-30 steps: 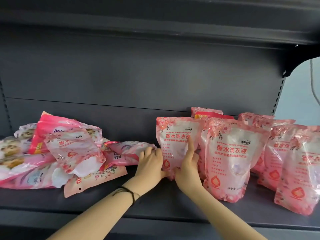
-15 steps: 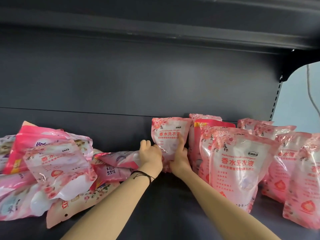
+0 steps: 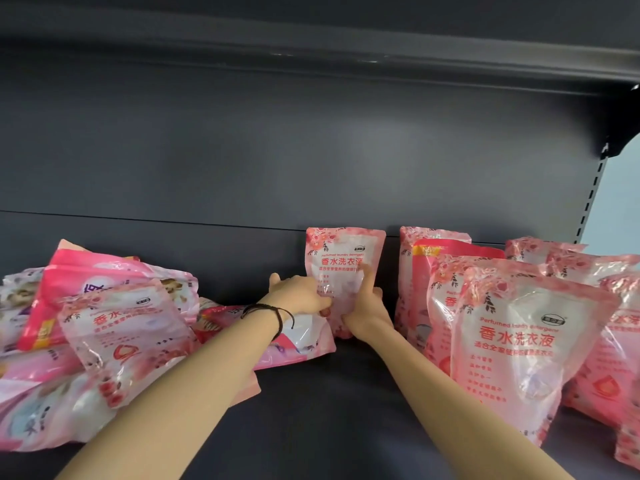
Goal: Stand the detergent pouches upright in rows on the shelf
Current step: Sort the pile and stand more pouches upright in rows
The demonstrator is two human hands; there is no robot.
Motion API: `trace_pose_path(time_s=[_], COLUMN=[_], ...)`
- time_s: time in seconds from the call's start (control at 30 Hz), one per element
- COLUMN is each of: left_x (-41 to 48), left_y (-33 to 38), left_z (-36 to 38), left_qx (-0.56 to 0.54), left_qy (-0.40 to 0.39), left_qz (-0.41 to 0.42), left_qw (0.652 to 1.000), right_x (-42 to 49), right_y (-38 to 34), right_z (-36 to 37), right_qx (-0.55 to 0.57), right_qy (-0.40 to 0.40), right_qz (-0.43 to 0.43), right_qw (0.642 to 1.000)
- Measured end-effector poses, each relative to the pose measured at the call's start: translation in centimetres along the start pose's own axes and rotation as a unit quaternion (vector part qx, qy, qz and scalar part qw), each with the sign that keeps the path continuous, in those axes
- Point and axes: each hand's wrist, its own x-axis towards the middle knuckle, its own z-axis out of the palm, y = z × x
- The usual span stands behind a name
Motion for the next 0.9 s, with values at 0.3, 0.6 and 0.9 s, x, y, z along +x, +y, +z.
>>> trace_pose_path(time_s=[0.3,0.6,0.9], left_x=[-5.5,-11.5,-7.9], left_y=[-3.2,-9.1,-16.2], left_z=[-5.5,-8.6,-8.9], left_qx=[0.167,0.331,0.347], left_qy=[0.049,0.037,0.032], left_qz=[0.184,0.167,0.175], left_qw=[0.967,0.928,0.921], right_x=[-2.5,-4.2,-1.3], right_y=[-5.7,-11.2,-16.9], right_z=[-6.2,-6.0,0.0], right_qx=[-0.394,-0.470,-0.484], right_qy=[-0.185,-0.211,-0.235], right_qz=[-0.102,-0.276,-0.299], right_qw=[0.895,0.811,0.788])
